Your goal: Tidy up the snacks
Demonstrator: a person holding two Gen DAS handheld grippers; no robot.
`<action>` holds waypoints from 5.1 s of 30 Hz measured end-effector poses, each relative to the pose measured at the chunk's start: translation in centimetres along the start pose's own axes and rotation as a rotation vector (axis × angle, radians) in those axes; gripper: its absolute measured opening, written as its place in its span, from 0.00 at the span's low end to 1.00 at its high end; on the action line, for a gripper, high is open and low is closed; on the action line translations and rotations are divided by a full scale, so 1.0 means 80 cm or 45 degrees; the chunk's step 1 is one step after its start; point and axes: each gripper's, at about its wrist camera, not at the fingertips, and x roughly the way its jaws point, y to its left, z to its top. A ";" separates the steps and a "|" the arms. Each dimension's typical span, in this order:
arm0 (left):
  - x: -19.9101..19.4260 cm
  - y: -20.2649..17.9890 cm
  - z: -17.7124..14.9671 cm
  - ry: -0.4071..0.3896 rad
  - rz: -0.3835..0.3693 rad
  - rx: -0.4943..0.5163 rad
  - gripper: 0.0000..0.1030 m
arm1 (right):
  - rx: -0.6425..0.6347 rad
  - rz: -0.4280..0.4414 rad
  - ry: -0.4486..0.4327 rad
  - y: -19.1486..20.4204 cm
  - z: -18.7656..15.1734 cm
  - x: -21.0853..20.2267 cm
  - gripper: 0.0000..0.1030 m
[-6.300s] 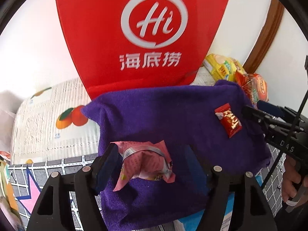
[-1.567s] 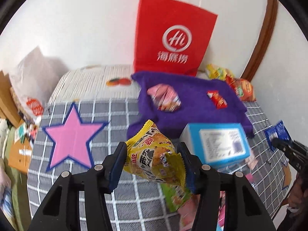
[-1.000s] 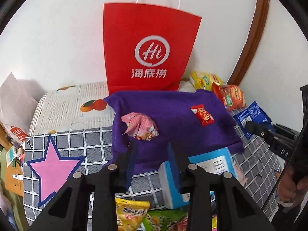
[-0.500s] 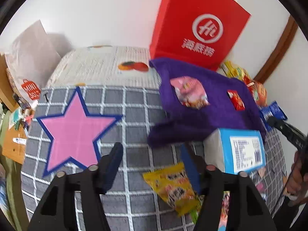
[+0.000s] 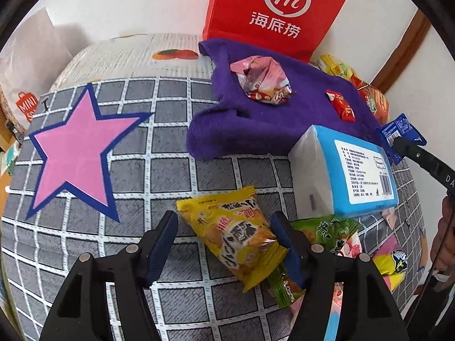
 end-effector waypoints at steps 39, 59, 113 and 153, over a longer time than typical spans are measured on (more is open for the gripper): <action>-0.074 -0.076 0.119 -0.298 0.041 0.189 0.48 | -0.021 -0.025 -0.094 -0.015 0.053 -0.027 0.19; 0.004 -0.077 0.184 -0.235 0.009 0.184 0.48 | -0.097 0.006 -0.067 -0.016 0.120 0.050 0.19; 0.042 -0.065 0.188 -0.161 -0.004 0.148 0.48 | -0.237 0.005 0.254 -0.015 0.090 0.148 0.19; 0.054 -0.085 0.178 -0.137 0.000 0.222 0.49 | -0.175 -0.095 0.074 -0.033 0.112 0.103 0.54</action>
